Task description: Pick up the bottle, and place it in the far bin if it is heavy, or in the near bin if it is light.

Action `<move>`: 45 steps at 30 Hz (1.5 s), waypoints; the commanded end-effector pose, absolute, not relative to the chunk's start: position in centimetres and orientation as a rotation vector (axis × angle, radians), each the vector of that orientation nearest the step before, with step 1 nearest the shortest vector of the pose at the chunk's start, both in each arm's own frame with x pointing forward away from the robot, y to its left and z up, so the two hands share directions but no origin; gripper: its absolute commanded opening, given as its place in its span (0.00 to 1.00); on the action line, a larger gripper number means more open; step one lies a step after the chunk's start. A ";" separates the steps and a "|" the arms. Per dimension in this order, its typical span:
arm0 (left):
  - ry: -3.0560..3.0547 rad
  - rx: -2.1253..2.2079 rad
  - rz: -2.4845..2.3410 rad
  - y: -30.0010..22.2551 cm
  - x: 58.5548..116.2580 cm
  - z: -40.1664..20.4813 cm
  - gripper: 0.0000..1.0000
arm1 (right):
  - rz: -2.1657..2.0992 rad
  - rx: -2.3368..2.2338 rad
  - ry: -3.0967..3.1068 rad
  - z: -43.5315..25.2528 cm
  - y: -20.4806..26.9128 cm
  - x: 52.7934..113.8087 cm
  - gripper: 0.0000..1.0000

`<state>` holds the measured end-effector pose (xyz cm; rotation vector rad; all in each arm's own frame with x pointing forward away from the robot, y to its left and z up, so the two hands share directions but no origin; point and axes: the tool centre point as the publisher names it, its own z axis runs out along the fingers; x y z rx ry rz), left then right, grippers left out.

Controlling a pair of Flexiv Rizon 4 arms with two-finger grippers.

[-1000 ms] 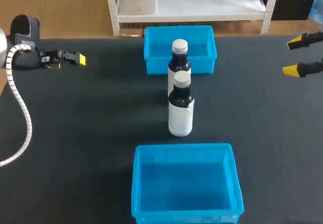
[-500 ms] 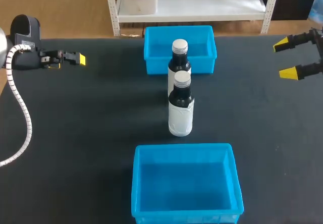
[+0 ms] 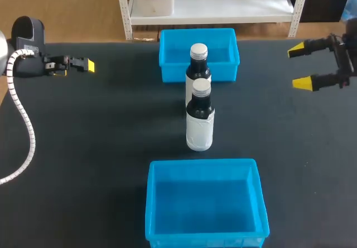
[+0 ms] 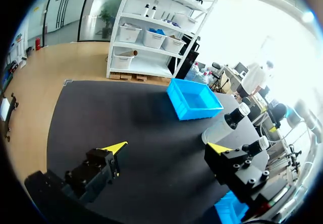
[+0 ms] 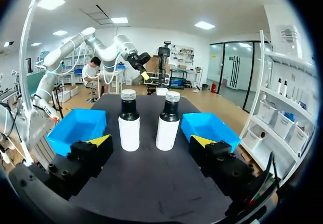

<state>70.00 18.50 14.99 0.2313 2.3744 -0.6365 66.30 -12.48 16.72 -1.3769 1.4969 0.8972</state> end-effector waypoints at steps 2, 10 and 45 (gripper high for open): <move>2.374 0.231 -0.636 18.5 70.0 15.0 1.00 | 0.840 -1.319 1.526 17.0 -11.1 64.9 1.00; 2.374 0.231 -0.636 18.5 70.0 15.0 1.00 | 0.933 -1.322 1.492 16.9 -9.1 64.6 1.00; 2.374 0.231 -0.636 18.5 70.0 15.0 1.00 | 1.075 -1.420 1.413 14.5 0.4 63.6 1.00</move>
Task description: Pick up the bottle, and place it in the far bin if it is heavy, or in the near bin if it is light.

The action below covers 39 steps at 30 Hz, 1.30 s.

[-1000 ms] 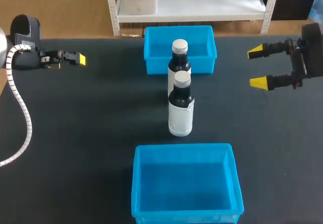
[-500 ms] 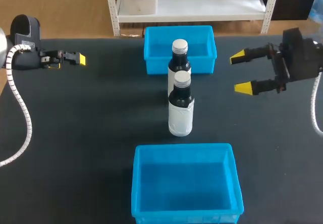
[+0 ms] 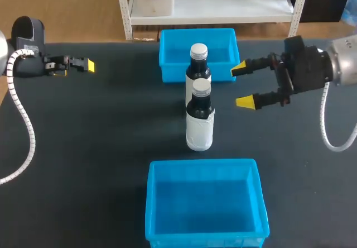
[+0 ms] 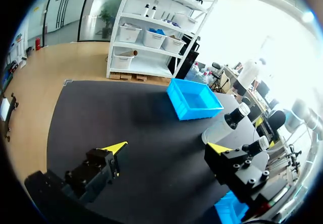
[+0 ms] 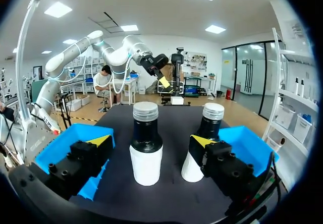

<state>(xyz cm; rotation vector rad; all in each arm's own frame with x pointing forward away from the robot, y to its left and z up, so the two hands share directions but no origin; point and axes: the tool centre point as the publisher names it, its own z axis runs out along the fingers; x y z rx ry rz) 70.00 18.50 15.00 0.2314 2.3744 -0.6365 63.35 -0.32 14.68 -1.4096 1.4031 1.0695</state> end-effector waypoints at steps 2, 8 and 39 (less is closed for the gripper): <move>2.374 0.231 -0.636 18.5 70.0 15.0 1.00 | 1.082 -1.423 1.417 14.3 0.8 63.5 1.00; 2.374 0.231 -0.636 18.5 70.0 15.0 1.00 | 1.088 -1.426 1.451 13.9 1.8 63.4 1.00; 2.374 0.231 -0.636 18.5 70.0 15.0 1.00 | 1.093 -1.489 1.503 12.6 6.2 63.0 1.00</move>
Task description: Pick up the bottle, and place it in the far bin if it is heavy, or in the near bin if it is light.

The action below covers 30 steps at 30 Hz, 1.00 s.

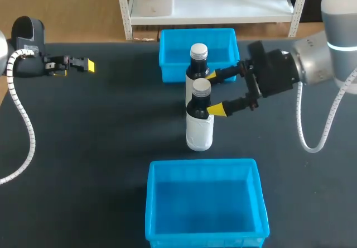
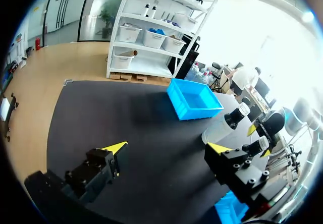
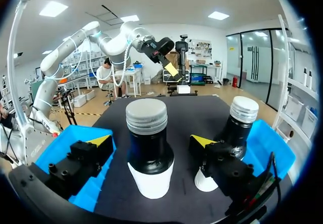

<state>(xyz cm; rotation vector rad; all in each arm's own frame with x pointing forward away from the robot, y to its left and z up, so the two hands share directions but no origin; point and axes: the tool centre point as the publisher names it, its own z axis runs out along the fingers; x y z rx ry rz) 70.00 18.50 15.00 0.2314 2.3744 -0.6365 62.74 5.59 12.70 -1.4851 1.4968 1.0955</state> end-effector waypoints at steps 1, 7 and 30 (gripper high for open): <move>2.374 0.231 -0.636 18.5 70.0 15.0 1.00 | 1.093 -1.488 1.504 12.7 6.3 63.0 1.00; 2.374 0.231 -0.636 18.5 70.0 15.0 1.00 | 1.073 -1.484 1.514 12.8 6.7 62.9 1.00; 2.374 0.231 -0.636 18.5 70.0 15.0 1.00 | 1.058 -1.468 1.564 12.5 7.5 62.6 1.00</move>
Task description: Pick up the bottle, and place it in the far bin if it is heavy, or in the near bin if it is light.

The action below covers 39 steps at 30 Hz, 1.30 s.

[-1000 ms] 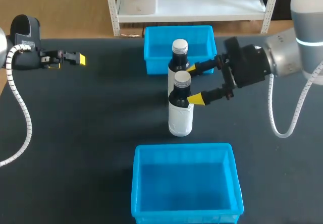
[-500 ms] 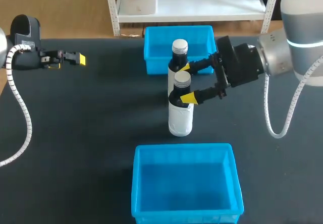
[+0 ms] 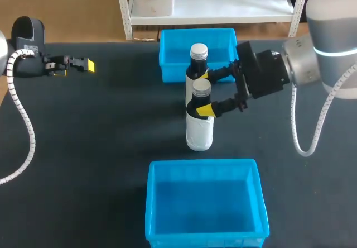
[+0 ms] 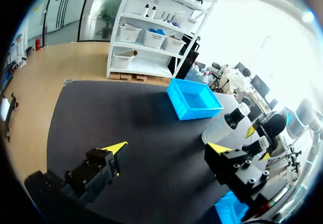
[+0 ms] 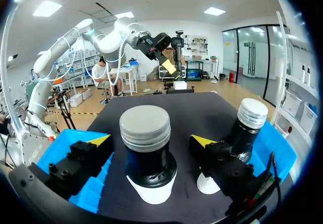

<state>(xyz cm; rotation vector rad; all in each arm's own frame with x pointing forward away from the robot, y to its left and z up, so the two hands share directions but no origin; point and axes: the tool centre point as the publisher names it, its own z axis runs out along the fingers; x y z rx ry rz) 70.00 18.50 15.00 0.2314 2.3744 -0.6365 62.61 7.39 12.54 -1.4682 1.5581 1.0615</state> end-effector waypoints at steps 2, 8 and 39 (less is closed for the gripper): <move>2.374 0.231 -0.636 18.5 70.0 15.0 1.00 | 1.059 -1.464 1.567 12.5 7.6 62.6 1.00; 2.374 0.231 -0.636 18.5 70.0 15.0 1.00 | 1.061 -1.460 1.574 12.4 7.9 62.6 1.00; 2.374 0.231 -0.636 18.5 70.0 15.0 1.00 | 1.057 -1.463 1.593 12.1 7.9 62.7 0.81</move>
